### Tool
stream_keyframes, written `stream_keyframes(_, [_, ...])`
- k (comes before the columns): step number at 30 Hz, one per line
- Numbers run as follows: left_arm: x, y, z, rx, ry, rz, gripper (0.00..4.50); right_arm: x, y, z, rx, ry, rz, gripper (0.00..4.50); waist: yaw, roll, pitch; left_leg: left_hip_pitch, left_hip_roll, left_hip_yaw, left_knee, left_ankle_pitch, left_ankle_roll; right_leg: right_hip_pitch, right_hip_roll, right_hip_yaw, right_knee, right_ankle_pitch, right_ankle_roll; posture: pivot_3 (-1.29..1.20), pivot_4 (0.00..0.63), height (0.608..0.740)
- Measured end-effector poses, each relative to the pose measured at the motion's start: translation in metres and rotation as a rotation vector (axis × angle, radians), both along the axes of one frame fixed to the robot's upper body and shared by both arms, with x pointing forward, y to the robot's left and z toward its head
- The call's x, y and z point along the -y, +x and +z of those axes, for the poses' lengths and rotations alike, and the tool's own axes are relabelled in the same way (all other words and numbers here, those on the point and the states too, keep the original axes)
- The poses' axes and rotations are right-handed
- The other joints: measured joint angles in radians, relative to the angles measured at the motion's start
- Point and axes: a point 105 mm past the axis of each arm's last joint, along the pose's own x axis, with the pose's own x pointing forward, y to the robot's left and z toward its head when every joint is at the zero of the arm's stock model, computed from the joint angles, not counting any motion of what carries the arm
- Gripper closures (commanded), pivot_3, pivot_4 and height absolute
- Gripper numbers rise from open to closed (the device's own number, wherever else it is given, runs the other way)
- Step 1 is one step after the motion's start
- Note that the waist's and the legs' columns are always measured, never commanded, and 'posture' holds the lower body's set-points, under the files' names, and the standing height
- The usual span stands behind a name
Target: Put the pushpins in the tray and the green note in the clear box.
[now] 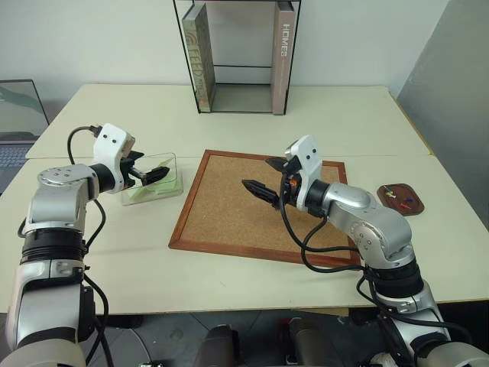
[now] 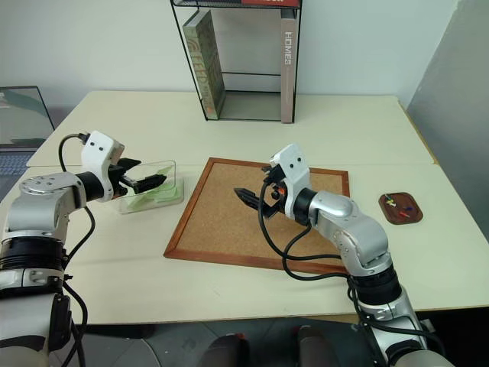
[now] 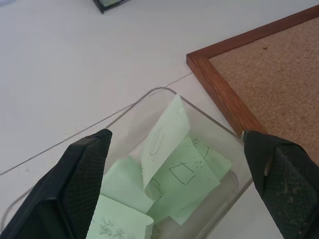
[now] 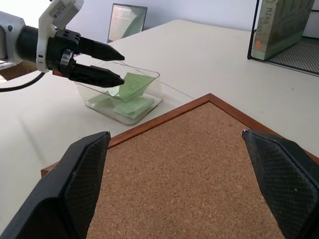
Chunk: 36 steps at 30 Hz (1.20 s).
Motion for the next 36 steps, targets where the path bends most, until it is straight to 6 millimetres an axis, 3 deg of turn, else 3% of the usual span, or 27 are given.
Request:
stream_keyframes(9, [0.000,-0.005,0.009,0.070,0.039,0.026,0.05,0.001,0.000,-0.002,0.000,0.003,0.000,0.00,0.001,0.000,0.000,0.000,0.000,0.000,0.000,0.000,0.000,0.000,0.000,0.000,0.000,0.000,0.000,0.00,0.150,0.740])
stream_keyframes(14, [0.033,-0.005,0.040,0.189,0.023,-0.081,0.05,0.015,-0.011,-0.004,0.052,0.014,0.007,0.00,0.012,-0.001,0.000,-0.001,-0.001,0.000,0.000,0.000,0.000,0.000,-0.001,0.000,-0.001,0.000,0.000,0.00,0.150,0.740])
stream_keyframes(17, [0.055,-0.010,0.051,0.252,0.033,-0.136,0.05,0.035,-0.027,-0.017,0.066,-0.018,0.011,0.00,0.020,-0.001,0.000,-0.001,-0.001,0.001,0.000,0.000,0.000,0.001,-0.001,0.001,-0.002,0.000,0.001,0.00,0.150,0.740])
stream_keyframes(20, [0.080,-0.019,0.037,0.258,0.064,-0.210,0.05,0.048,-0.034,-0.027,0.084,-0.026,-0.017,0.00,0.013,-0.001,0.000,0.001,0.000,0.001,0.000,0.000,0.000,0.001,0.000,0.002,-0.001,0.000,0.001,0.00,0.150,0.740])
stream_keyframes(22, [0.099,-0.031,0.015,0.246,0.121,-0.281,0.05,0.065,-0.035,-0.034,0.109,-0.051,-0.095,0.00,0.012,-0.001,0.000,0.002,0.000,0.001,-0.001,0.000,0.000,0.002,0.000,0.002,-0.001,0.000,0.001,0.00,0.150,0.740])
stream_keyframes(26, [0.120,-0.052,-0.028,0.169,0.117,-0.387,0.05,0.088,-0.045,-0.054,0.110,-0.084,-0.159,0.00,0.008,-0.001,0.000,0.002,0.001,0.001,0.000,0.000,0.000,0.002,0.001,0.002,-0.001,-0.001,0.003,0.00,0.150,0.740])
stream_keyframes(30, [0.136,-0.071,-0.040,0.138,0.038,-0.459,0.05,0.098,-0.053,-0.066,0.067,-0.077,-0.176,0.00,0.006,-0.001,0.000,0.004,0.001,0.002,0.001,0.000,0.000,0.004,0.001,0.003,0.000,-0.002,0.005,0.00,0.150,0.740])
stream_keyframes(36, [0.143,-0.091,-0.050,0.073,-0.081,-0.496,0.05,0.104,-0.051,-0.059,0.071,-0.040,-0.182,0.00,0.005,-0.002,0.001,0.016,0.002,0.001,0.000,0.000,0.000,0.015,0.002,0.002,-0.001,-0.003,0.005,0.00,0.150,0.740])
